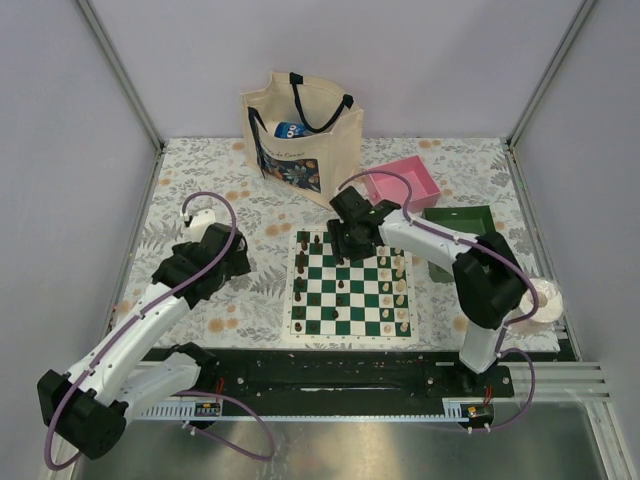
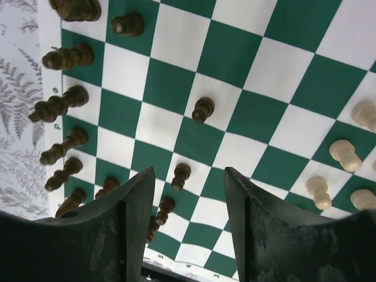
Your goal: Set up the chess pieces on the board
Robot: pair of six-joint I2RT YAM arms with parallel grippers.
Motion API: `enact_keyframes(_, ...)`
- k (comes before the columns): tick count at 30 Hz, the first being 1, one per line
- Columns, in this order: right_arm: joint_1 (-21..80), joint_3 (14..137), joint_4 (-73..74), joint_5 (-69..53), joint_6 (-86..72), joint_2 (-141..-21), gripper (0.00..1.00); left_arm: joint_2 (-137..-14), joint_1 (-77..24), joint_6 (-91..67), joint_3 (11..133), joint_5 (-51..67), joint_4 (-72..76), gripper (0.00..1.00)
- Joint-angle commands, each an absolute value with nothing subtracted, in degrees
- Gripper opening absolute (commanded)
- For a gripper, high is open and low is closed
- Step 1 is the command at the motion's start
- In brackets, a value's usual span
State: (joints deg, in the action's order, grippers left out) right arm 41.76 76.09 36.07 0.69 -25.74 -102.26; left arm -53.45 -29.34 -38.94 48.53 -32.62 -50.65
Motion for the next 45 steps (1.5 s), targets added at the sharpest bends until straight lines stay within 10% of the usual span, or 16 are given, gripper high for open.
enact_keyframes(1,42.54,81.12,37.53,3.07,-24.96,-106.6,0.58,-53.17,-28.21,-35.33,46.93,-32.43,-46.85,0.99)
enact_keyframes(45,43.68,91.49,41.92,6.68,-21.8,-115.84,0.18,-56.16,-28.3,-34.72,48.34,-31.55,-46.93,0.99)
